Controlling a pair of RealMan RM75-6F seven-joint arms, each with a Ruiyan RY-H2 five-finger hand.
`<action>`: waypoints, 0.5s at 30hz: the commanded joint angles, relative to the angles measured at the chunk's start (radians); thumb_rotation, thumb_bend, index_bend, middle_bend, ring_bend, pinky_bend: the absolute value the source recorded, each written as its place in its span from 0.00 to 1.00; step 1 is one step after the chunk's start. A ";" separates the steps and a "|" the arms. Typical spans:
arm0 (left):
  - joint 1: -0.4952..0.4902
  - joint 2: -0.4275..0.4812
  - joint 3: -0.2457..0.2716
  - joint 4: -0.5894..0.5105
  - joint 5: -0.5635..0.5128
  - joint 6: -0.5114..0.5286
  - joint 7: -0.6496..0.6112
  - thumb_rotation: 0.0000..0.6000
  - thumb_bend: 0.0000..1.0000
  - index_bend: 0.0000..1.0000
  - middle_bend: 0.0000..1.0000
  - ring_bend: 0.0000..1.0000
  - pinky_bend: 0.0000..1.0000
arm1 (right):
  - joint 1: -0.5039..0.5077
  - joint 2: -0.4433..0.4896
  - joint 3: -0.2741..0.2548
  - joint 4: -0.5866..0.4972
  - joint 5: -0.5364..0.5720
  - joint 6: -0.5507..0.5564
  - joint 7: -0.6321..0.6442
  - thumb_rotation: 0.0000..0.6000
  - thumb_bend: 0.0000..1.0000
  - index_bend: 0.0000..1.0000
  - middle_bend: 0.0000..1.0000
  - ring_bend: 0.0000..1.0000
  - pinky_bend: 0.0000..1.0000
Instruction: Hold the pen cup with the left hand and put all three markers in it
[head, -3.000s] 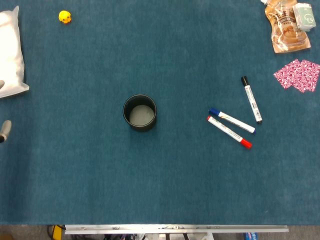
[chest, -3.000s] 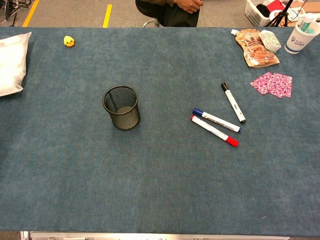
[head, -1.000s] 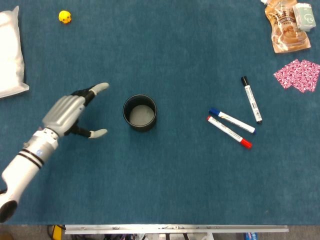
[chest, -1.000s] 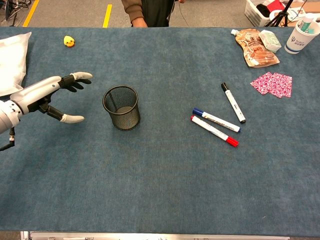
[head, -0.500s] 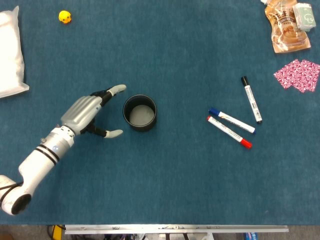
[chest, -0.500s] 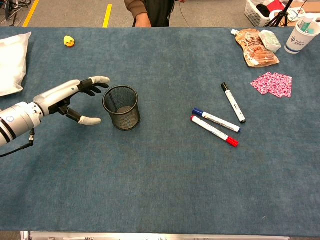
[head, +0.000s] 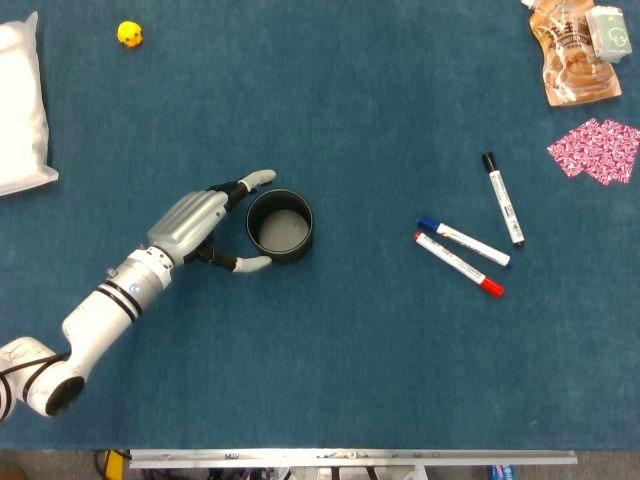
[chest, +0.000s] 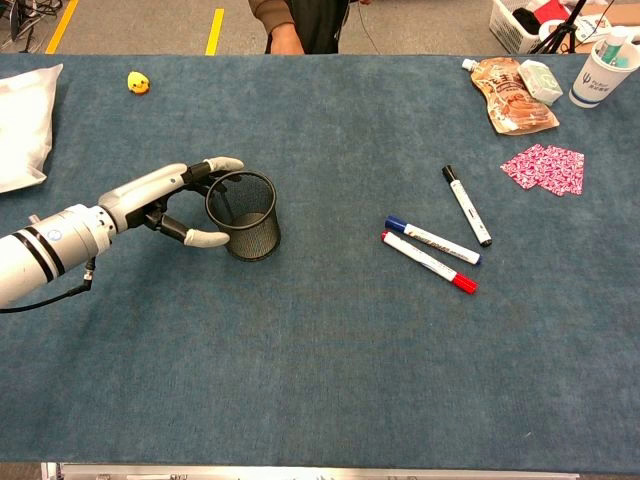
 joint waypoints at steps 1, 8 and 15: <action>-0.008 -0.010 0.003 0.009 -0.002 -0.006 -0.014 0.69 0.17 0.04 0.11 0.16 0.17 | -0.002 0.001 0.000 0.001 -0.001 0.002 0.005 1.00 0.24 0.35 0.35 0.27 0.24; -0.013 -0.038 0.015 0.036 0.003 0.000 -0.039 0.69 0.17 0.04 0.12 0.16 0.17 | -0.006 0.002 -0.002 0.005 -0.001 0.004 0.010 1.00 0.24 0.35 0.35 0.27 0.24; -0.022 -0.061 0.016 0.054 -0.005 -0.002 -0.062 0.70 0.17 0.04 0.12 0.16 0.17 | -0.010 0.004 0.000 0.007 0.004 0.006 0.011 1.00 0.24 0.35 0.35 0.27 0.24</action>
